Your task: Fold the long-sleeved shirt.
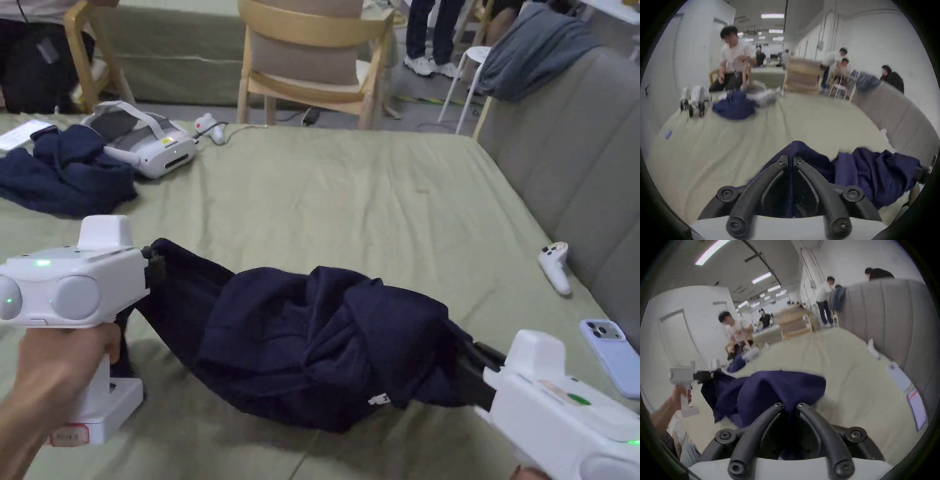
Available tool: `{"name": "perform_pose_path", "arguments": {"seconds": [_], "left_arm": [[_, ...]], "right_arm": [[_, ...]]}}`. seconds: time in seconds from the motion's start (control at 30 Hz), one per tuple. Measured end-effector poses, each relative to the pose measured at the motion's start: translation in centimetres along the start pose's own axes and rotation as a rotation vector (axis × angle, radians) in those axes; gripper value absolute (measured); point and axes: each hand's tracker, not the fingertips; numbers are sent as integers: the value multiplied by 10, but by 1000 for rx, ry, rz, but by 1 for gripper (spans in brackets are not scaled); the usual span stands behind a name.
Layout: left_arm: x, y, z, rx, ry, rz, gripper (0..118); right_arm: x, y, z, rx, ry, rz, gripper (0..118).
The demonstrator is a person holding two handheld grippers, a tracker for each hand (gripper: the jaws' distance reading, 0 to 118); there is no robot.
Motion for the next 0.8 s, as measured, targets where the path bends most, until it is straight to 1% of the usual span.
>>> {"name": "perform_pose_path", "arguments": {"seconds": [0.07, 0.1, 0.13, 0.17, 0.2, 0.23, 0.27, 0.3, 0.33, 0.43, 0.5, 0.57, 0.6, 0.73, 0.8], "left_arm": [[6, 31, 32, 93, 2, -61, 7], [7, 48, 48, 112, 11, -71, 7], [6, 64, 62, 145, 25, -79, 7], [3, 81, 79, 202, 10, -65, 7], [1, 98, 94, 229, 8, -57, 7], [-2, 114, 107, 251, 16, -57, 7], [-7, 130, 121, 283, 27, -39, 7], [-9, 146, 135, 307, 0, -24, 7], [-9, 158, 147, 328, 9, -27, 7], [-1, 202, 186, 422, 28, -64, 7], [7, 234, 210, 472, 40, -83, 7], [12, 266, 227, 513, 64, -95, 7], [16, 282, 234, 521, 77, -102, 7], [25, 340, 242, 558, 122, -99, 7], [26, 363, 241, 566, 137, -79, 7]], "right_arm": [[-4, 45, 5, 63, 22, 13, 6], [-7, 67, 10, 106, 38, 15, 6], [-13, 86, 16, 134, 28, 61, 6], [-16, 108, 21, 167, 32, 90, 6], [-17, 130, 26, 193, 74, 50, 6], [-18, 150, 32, 212, 88, 28, 6], [-22, 170, 38, 235, 77, 38, 6], [-29, 189, 46, 268, 90, 40, 6], [-37, 206, 52, 294, 95, 56, 6], [-64, 259, 71, 365, 101, 139, 6], [-79, 297, 80, 373, 120, 124, 6], [-90, 333, 86, 386, 119, 150, 6], [-97, 350, 88, 395, 113, 179, 6], [-118, 412, 83, 411, 103, 199, 6], [-126, 440, 71, 380, 93, 195, 6]]}}
